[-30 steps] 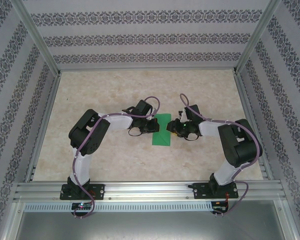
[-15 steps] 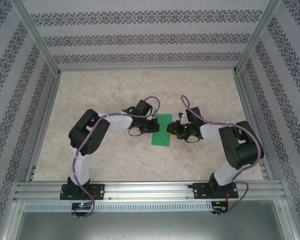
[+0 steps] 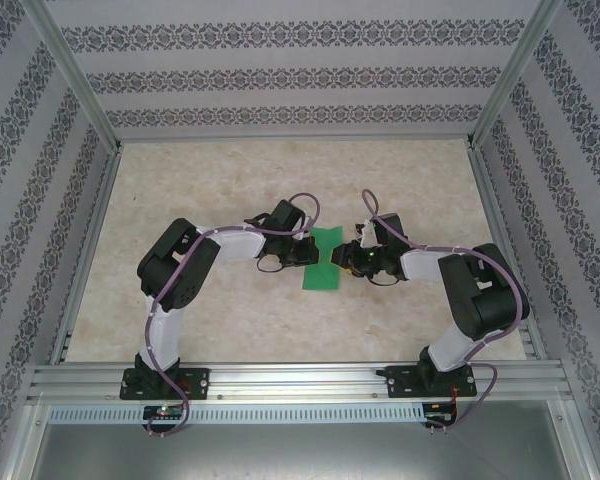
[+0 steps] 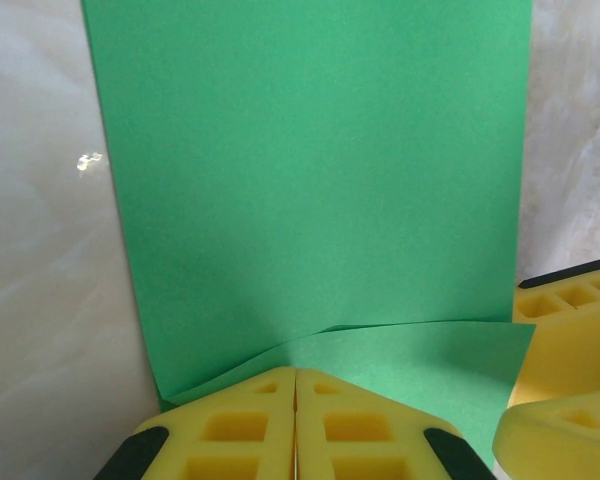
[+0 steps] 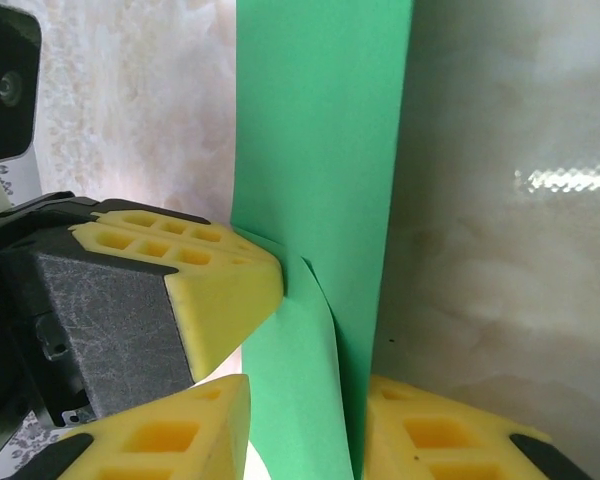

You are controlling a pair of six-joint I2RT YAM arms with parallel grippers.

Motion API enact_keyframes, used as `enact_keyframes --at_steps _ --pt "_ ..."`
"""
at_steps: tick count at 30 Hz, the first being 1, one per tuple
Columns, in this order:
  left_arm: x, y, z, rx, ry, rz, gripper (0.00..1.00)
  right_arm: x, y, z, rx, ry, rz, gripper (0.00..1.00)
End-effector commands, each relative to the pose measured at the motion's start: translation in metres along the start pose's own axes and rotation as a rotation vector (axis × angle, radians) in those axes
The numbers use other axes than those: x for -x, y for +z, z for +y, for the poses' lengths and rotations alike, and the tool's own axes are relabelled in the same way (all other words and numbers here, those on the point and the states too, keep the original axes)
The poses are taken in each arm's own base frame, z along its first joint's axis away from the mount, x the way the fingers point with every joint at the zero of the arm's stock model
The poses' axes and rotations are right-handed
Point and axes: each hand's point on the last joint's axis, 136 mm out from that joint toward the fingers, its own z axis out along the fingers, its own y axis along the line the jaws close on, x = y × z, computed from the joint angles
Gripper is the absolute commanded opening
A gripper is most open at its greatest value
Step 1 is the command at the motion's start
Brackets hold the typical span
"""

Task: Fold a paper plane with a square sheet of paper (pick it up from the middle)
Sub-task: Turn over the paper at the center of the table.

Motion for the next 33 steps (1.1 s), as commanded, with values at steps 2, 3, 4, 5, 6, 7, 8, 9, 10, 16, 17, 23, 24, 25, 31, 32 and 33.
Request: enact_keyframes --at_steps 2,3,4,5,6,7,8,9,10,16,17,23,24,25,31,32,33 --pt "-0.009 -0.004 0.0 0.043 -0.009 0.01 0.1 -0.006 0.004 -0.001 0.028 -0.004 0.02 0.32" --pt "-0.008 -0.004 0.0 0.043 -0.009 0.008 0.1 -0.008 0.004 -0.001 0.032 -0.004 0.025 0.32" --pt "-0.008 -0.005 -0.002 0.04 -0.005 0.005 0.1 -0.008 0.005 -0.001 0.035 -0.004 0.028 0.32" --pt "-0.007 -0.005 -0.002 0.038 -0.006 0.002 0.1 -0.008 0.005 -0.002 0.038 -0.004 0.029 0.32" --pt "-0.007 -0.006 -0.003 0.038 -0.005 0.0 0.1 -0.009 0.006 -0.002 0.041 -0.004 0.031 0.32" --pt "-0.006 -0.006 -0.004 0.035 -0.004 -0.003 0.1 -0.009 0.007 -0.001 0.044 -0.006 0.032 0.31" --pt "-0.005 -0.006 -0.004 0.035 -0.004 -0.004 0.1 -0.009 0.007 -0.001 0.047 -0.003 0.034 0.3" --pt "-0.005 -0.007 -0.004 0.036 -0.003 -0.006 0.1 -0.008 0.007 0.0 0.054 -0.004 0.031 0.29" --pt "-0.005 -0.007 -0.005 0.035 -0.001 -0.005 0.1 -0.008 0.007 0.0 0.055 -0.005 0.03 0.29" --pt "-0.003 -0.011 -0.009 0.016 -0.007 -0.027 0.12 -0.008 0.009 0.0 0.061 -0.017 0.033 0.19" --pt "-0.002 -0.012 -0.011 0.01 -0.005 -0.03 0.12 -0.007 0.009 -0.001 0.056 -0.017 0.032 0.18" --pt "0.009 -0.035 -0.022 0.01 0.013 -0.113 0.19 -0.003 0.003 0.011 0.081 -0.034 0.023 0.1" --pt "0.012 -0.041 -0.024 0.017 0.018 -0.137 0.2 -0.002 0.001 0.012 0.073 -0.036 0.022 0.07" --pt "0.015 -0.047 -0.026 0.022 0.024 -0.161 0.22 -0.001 0.0 0.014 0.07 -0.041 0.02 0.06" --pt "0.033 -0.099 -0.029 0.118 0.051 -0.338 0.27 0.009 -0.024 0.033 -0.035 -0.111 -0.005 0.02" --pt "0.036 -0.11 -0.029 0.138 0.053 -0.376 0.28 0.011 -0.031 0.037 -0.08 -0.139 -0.014 0.02" --pt "0.038 -0.12 -0.027 0.156 0.053 -0.414 0.3 0.013 -0.04 0.04 -0.135 -0.169 -0.027 0.02"
